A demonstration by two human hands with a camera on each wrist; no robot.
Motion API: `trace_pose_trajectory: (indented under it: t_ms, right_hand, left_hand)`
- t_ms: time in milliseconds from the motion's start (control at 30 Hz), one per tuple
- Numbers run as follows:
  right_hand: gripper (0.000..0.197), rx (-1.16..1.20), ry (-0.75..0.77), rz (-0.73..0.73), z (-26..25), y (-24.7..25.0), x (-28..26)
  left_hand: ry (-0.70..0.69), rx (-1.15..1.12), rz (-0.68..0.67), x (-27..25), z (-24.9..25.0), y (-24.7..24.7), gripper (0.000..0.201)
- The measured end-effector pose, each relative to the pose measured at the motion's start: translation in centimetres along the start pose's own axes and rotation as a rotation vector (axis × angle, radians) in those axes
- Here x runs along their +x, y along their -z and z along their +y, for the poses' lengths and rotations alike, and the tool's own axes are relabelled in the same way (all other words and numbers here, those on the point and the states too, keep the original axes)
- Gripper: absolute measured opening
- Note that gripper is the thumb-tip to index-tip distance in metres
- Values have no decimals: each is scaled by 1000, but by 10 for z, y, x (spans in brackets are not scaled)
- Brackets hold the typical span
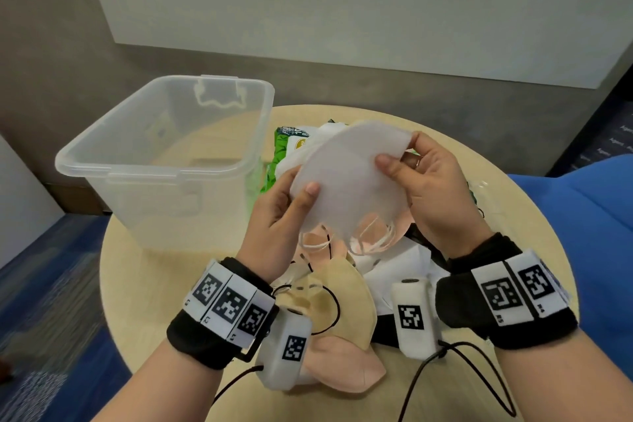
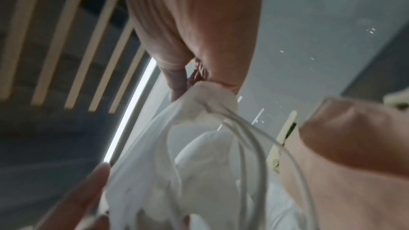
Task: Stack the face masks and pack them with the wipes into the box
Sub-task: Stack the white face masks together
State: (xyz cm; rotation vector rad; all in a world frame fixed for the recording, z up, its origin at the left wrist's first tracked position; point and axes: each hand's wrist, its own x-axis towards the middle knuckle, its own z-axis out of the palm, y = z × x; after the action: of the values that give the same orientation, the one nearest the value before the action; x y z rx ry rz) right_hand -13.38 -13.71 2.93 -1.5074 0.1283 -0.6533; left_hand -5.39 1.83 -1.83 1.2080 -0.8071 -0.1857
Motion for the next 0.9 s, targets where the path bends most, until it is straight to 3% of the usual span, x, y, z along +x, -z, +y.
trace_pose_trajectory:
  t_ms: [100,300,400,467,600,767,900]
  right_hand:
    - [17,150,-57,81,6,-6,2]
    - [14,-56,-123,148,24,-24,-7]
    - [8,-56,-116,136,22,-22,-8]
    - [11,-77,-110,122,21,-21,-9]
    - [34,-171,-147,133,22,-16,-9]
    - [75,105,-326,13,27,-16,-8]
    - [75,121,-312,-4,28,-21,-12]
  left_hand:
    - [11,-78,-19,-3,0,-5,25]
    - [-4,-44,112,-7,-4,-16,42]
    - [-52,6,126,-8,-7,-12,74]
    - [-77,45,111,-7,-5,-11,83]
    - [-178,136,104,-6,-5,-8,62]
    - [-77,101,42,-10,-1,-13,32]
    - [-15,136,11,-12,-4,-12,26]
